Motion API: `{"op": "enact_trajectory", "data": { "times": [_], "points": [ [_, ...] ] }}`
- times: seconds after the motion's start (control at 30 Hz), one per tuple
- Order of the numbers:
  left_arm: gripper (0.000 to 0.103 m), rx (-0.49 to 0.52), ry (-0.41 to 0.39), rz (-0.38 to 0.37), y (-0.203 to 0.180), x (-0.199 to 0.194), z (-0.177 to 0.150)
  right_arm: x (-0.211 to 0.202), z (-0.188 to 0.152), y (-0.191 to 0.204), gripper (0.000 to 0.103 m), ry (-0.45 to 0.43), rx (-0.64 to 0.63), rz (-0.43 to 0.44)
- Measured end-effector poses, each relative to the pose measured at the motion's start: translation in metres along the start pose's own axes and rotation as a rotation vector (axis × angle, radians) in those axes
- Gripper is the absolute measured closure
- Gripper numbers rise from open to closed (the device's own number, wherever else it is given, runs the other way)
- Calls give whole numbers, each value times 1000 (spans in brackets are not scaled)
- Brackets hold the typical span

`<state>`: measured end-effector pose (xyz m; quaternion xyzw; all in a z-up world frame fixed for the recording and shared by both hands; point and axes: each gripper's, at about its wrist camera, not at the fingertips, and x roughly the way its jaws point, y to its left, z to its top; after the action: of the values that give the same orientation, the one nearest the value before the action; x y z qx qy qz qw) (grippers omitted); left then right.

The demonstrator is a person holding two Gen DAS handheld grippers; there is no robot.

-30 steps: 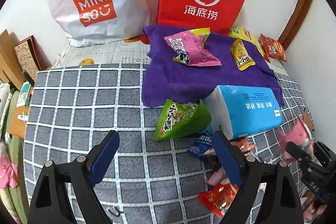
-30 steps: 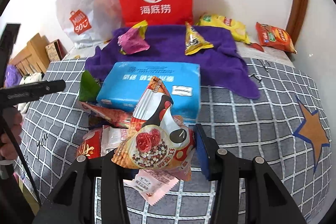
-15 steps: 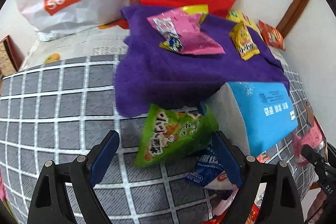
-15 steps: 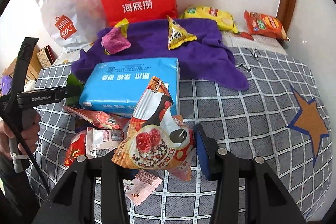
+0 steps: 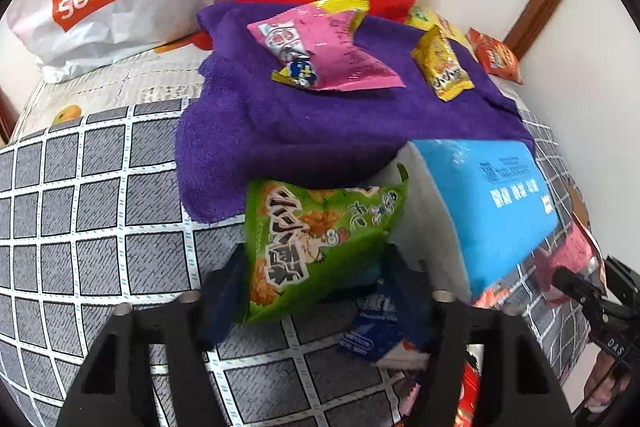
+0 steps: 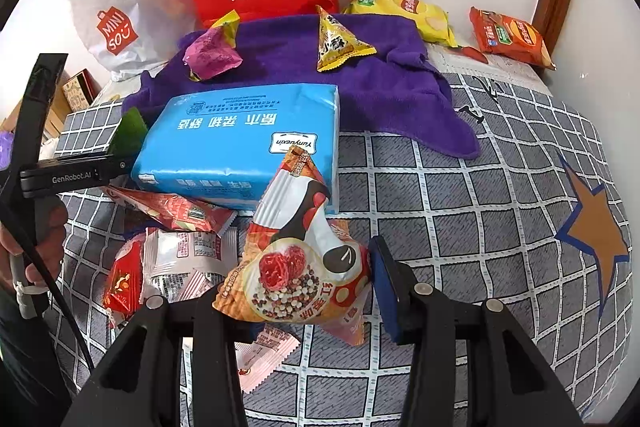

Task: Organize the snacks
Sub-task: 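Grasp the green snack bag with the left tool, then lift and carry both held bags toward the purple towel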

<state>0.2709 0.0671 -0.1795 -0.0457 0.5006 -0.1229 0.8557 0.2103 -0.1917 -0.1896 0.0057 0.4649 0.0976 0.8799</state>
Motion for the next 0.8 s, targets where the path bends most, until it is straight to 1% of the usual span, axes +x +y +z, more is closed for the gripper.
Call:
{"op": "enact_trajectory", "data": {
  "times": [0.2, 0.33, 0.5, 0.6, 0.73, 0.8],
  "points": [
    [51, -15, -33, 11, 2, -18, -6, -10, -4, 4, 59, -19, -4, 14],
    [51, -16, -70, 27, 1, -40, -13, -17, -8, 5, 59, -31, -6, 26],
    [51, -17, -94, 48, -3, -62, -21, -28, -16, 5, 59, -48, 2, 39],
    [51, -9, -105, 48, -11, -74, -27, -36, -19, 3, 59, -65, 7, 43],
    [51, 7, -113, 40, -31, -87, -34, -47, -23, 1, 59, -86, 18, 59],
    [51, 19, -112, 49, -41, -91, -37, -54, -24, 1, 59, -97, 19, 63]
  ]
}}
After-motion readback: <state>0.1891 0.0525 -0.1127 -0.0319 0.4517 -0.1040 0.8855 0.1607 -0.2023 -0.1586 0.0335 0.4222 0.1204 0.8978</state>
